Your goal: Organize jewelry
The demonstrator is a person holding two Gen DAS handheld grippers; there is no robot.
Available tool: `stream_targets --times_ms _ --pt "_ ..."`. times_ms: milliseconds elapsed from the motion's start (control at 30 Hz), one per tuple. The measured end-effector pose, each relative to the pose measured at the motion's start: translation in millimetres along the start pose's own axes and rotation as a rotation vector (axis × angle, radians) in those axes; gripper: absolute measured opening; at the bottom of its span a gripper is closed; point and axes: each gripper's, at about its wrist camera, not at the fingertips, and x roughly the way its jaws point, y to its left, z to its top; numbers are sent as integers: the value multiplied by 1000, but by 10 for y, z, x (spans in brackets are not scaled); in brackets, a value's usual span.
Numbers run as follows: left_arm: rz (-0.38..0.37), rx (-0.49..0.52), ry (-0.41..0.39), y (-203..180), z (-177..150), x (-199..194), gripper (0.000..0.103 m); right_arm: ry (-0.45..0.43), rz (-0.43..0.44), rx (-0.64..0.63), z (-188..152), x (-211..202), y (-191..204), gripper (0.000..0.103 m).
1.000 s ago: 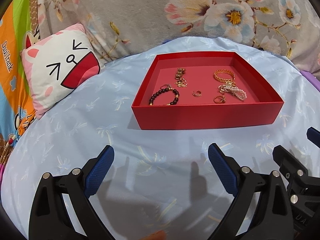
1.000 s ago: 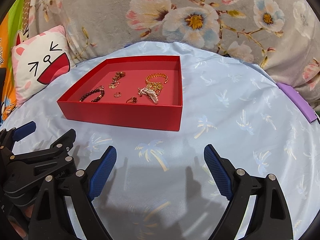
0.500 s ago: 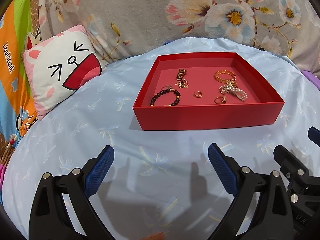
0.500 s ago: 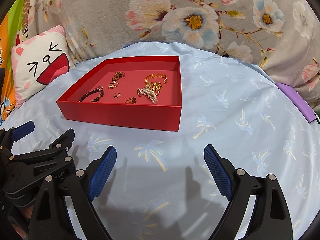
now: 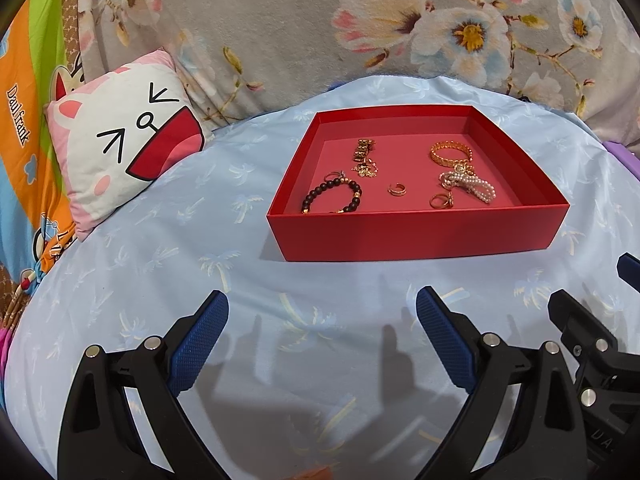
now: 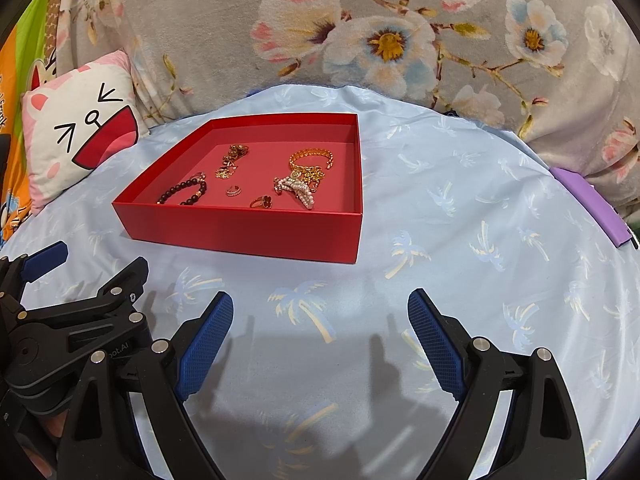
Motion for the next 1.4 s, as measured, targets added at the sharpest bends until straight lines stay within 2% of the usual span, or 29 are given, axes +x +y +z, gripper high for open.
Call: stream_targets --times_ms 1400 --pt "4 0 -6 16 6 -11 92 -4 -2 -2 -4 -2 -5 87"
